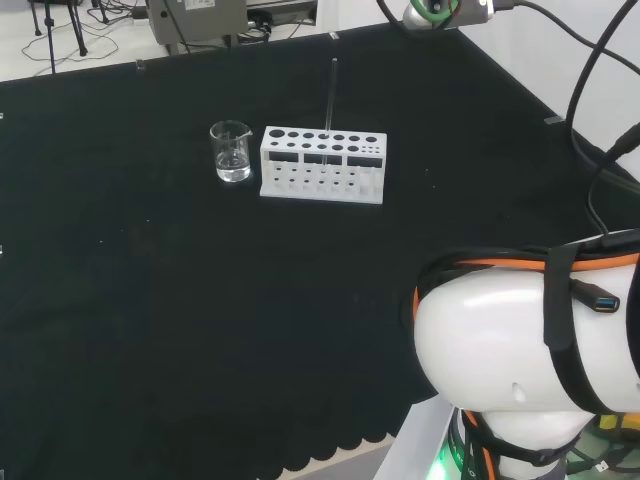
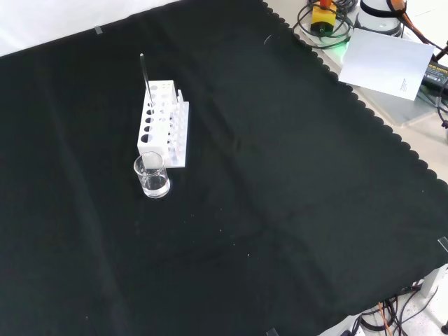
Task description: Take the glass rod from the white test tube rack.
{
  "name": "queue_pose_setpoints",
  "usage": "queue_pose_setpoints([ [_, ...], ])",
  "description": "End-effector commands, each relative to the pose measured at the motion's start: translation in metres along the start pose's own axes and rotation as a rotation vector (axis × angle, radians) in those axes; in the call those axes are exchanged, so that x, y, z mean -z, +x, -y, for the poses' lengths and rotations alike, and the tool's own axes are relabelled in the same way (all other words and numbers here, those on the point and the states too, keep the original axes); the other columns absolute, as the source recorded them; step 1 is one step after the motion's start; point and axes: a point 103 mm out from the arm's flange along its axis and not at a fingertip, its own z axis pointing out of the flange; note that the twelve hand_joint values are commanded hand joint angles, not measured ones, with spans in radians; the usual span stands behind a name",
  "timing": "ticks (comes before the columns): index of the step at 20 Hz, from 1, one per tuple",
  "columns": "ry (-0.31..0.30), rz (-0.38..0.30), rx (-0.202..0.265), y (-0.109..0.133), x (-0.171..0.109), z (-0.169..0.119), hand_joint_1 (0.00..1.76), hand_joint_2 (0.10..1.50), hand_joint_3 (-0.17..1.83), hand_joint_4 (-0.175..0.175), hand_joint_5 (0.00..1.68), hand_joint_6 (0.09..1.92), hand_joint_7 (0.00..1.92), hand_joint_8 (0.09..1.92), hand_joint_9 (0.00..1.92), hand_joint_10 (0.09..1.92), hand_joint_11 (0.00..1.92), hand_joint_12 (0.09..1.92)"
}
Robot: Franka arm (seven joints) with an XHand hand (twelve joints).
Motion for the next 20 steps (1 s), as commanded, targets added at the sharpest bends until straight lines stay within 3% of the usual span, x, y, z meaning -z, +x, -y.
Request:
queue_pose_setpoints([
  [1,0.026,0.076,0.027,0.001,0.002,0.000,0.52,0.87,0.59,-0.122,0.01,0.11,0.00,0.39,0.08,0.83,0.09,1.38],
  [5,0.046,0.124,0.042,0.006,-0.002,0.002,0.51,0.93,0.50,-0.123,0.03,0.09,0.00,0.36,0.05,0.89,0.05,1.46],
  [8,0.034,0.105,0.053,0.010,-0.002,0.001,0.51,0.93,0.48,-0.123,0.03,0.09,0.00,0.38,0.05,0.89,0.05,1.46],
  [16,0.032,0.127,0.056,0.012,-0.001,-0.013,0.51,0.95,0.46,-0.135,0.10,0.09,0.00,0.72,0.30,0.89,0.25,1.43],
  [19,0.002,0.093,0.074,0.016,-0.001,-0.028,0.52,0.95,0.46,-0.143,0.13,0.09,0.01,0.83,0.39,0.88,0.32,1.42],
  [20,-0.012,0.052,0.043,0.012,-0.001,-0.033,0.52,0.95,0.46,-0.146,0.14,0.09,0.03,0.85,0.43,0.89,0.34,1.42],
])
